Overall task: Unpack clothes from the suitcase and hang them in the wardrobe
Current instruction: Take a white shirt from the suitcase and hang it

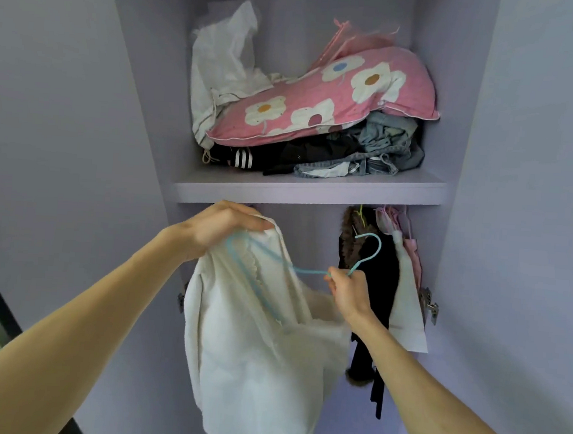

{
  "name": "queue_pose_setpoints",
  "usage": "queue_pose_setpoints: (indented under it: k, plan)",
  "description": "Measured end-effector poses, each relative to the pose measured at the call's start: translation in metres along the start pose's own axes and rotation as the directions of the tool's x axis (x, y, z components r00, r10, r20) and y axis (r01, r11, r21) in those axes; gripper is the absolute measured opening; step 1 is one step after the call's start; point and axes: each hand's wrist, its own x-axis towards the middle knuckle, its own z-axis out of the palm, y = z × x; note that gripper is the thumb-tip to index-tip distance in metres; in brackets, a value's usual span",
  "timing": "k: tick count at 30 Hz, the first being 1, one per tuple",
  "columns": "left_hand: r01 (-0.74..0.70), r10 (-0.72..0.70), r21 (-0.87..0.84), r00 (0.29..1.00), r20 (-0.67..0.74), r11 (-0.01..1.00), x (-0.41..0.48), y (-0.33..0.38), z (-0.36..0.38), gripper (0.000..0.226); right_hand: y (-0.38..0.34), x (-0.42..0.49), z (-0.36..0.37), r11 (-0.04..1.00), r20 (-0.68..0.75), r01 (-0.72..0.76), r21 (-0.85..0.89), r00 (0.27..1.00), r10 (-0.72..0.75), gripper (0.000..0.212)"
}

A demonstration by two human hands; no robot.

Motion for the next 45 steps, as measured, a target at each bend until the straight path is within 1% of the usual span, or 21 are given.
queue_pose_setpoints:
  k: [1, 3, 5, 7, 9, 11, 15, 17, 19, 20, 22, 24, 28, 30, 31, 33, 35, 37, 39, 42, 45]
  plan:
    - [0.020, -0.020, -0.004, 1.000, -0.022, 1.000, -0.001, -0.002, -0.008, 0.013, 0.003, 0.000, -0.004, 0.990, -0.009, 0.022, -0.141, 1.000, -0.024, 0.050]
    - [0.051, -0.049, 0.017, 0.994, -0.095, 0.999, -0.001, -0.010, -0.020, 0.012, 0.009, 0.001, -0.015, 0.949, -0.047, 0.024, -0.315, 0.998, -0.042, 0.050]
    - [0.068, -0.041, 0.144, 0.982, -0.182, 0.987, 0.001, -0.023, -0.025, 0.012, 0.006, 0.002, -0.018, 0.926, -0.043, 0.060, -0.374, 0.996, -0.082, 0.049]
    - [0.081, -0.022, 0.252, 0.973, -0.229, 0.964, 0.006, -0.034, -0.020, 0.020, -0.011, 0.001, -0.013, 0.894, 0.016, 0.171, -0.414, 0.983, -0.180, 0.047]
    - [0.088, -0.004, 0.313, 0.966, -0.258, 0.946, 0.009, -0.042, -0.013, 0.029, -0.031, 0.001, -0.002, 0.842, 0.076, 0.288, -0.455, 0.955, -0.286, 0.047]
    - [0.075, 0.043, 0.380, 0.955, -0.293, 0.922, 0.011, -0.043, -0.008, 0.030, -0.045, 0.003, 0.001, 0.798, 0.091, 0.340, -0.498, 0.935, -0.342, 0.046]
    - [0.026, 0.150, 0.400, 0.903, -0.403, 0.916, 0.015, -0.041, -0.015, 0.020, -0.051, 0.009, -0.011, 0.784, 0.060, 0.296, -0.545, 0.947, -0.316, 0.049]
    - [0.046, 0.159, 0.430, 0.889, -0.429, 0.902, 0.019, -0.042, -0.018, 0.022, -0.056, 0.005, -0.011, 0.760, 0.196, 0.334, -0.557, 0.943, -0.270, 0.049]
    - [0.078, 0.153, 0.467, 0.886, -0.437, 0.881, 0.020, -0.044, -0.015, 0.033, -0.070, -0.002, -0.001, 0.723, 0.344, 0.396, -0.566, 0.910, -0.231, 0.044]
    - [0.099, 0.147, 0.489, 0.887, -0.439, 0.866, 0.020, -0.046, -0.010, 0.041, -0.078, -0.004, 0.005, 0.717, 0.363, 0.416, -0.560, 0.901, -0.239, 0.043]
    - [0.135, 0.131, 0.529, 0.891, -0.436, 0.838, 0.019, -0.049, 0.000, 0.055, -0.095, -0.003, 0.018, 0.726, 0.320, 0.437, -0.532, 0.897, -0.305, 0.046]
    - [0.118, 0.120, 0.506, 0.903, -0.414, 0.855, 0.021, -0.050, 0.008, 0.063, -0.104, 0.000, 0.024, 0.691, 0.290, 0.447, -0.569, 0.895, -0.340, 0.048]
    - [0.065, 0.123, 0.373, 0.880, -0.459, 0.926, 0.025, -0.057, 0.013, 0.068, -0.101, -0.002, 0.031, 0.592, 0.387, 0.431, -0.681, 0.898, -0.209, 0.045]
    - [0.074, 0.110, 0.348, 0.871, -0.480, 0.935, 0.023, -0.066, 0.016, 0.066, -0.106, -0.003, 0.033, 0.600, 0.373, 0.446, -0.664, 0.893, -0.251, 0.046]
    - [0.085, 0.119, 0.397, 0.879, -0.462, 0.914, 0.020, -0.070, 0.017, 0.065, -0.109, -0.003, 0.033, 0.616, 0.343, 0.446, -0.649, 0.895, -0.286, 0.047]
    - [0.062, 0.145, 0.466, 0.907, -0.396, 0.883, 0.015, -0.078, 0.019, 0.063, -0.116, 0.000, 0.034, 0.626, 0.309, 0.455, -0.633, 0.890, -0.334, 0.047]
    - [0.013, 0.166, 0.475, 0.928, -0.333, 0.880, 0.011, -0.081, 0.019, 0.062, -0.120, 0.002, 0.033, 0.633, 0.295, 0.445, -0.633, 0.895, -0.335, 0.046]
    - [-0.053, 0.264, 0.586, 0.922, -0.282, 0.809, 0.010, -0.080, 0.020, 0.053, -0.120, 0.005, 0.033, 0.647, 0.273, 0.426, -0.632, 0.904, -0.328, 0.045]
    - [-0.111, 0.360, 0.688, 0.904, -0.230, 0.717, 0.010, -0.075, 0.024, 0.034, -0.121, 0.007, 0.033, 0.661, 0.286, 0.427, -0.617, 0.904, -0.318, 0.046]
    - [-0.132, 0.334, 0.612, 0.915, -0.229, 0.780, 0.011, -0.073, 0.027, 0.023, -0.119, 0.002, 0.023, 0.696, 0.317, 0.457, -0.553, 0.889, -0.331, 0.053]
    - [-0.059, 0.289, 0.593, 0.909, -0.301, 0.803, 0.012, -0.080, 0.027, 0.023, -0.108, -0.002, -0.013, 0.778, 0.260, 0.386, -0.495, 0.921, -0.291, 0.041]
